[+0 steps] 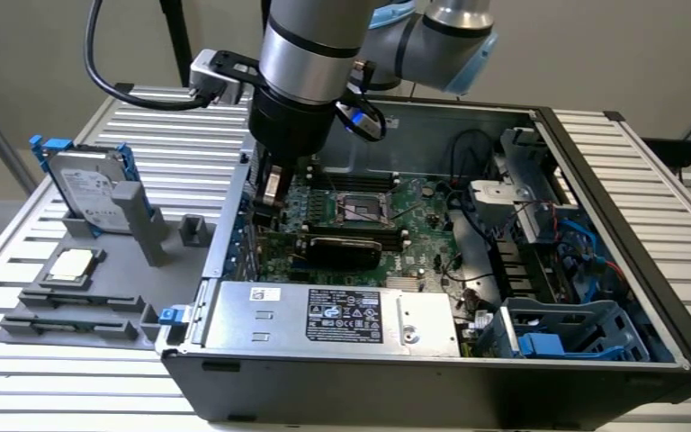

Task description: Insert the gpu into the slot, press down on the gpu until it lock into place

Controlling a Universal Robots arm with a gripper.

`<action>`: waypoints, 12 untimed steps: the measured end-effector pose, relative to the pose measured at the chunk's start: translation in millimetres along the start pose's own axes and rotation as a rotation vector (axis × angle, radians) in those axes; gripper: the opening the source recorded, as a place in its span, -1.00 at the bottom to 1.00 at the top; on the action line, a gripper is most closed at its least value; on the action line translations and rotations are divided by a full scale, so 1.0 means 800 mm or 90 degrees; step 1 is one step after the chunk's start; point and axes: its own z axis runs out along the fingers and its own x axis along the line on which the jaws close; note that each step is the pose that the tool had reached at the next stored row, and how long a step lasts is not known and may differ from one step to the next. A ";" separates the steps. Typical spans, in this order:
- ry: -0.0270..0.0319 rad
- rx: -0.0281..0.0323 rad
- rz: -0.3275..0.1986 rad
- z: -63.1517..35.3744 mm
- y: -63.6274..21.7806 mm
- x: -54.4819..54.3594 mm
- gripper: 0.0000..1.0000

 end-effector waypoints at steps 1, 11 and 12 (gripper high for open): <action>0.0000 0.0000 0.000 0.000 -0.001 0.000 -0.79; 0.0014 0.0006 -0.006 -0.001 -0.003 -0.004 -0.79; 0.0013 0.0007 -0.006 -0.001 -0.003 -0.005 -0.79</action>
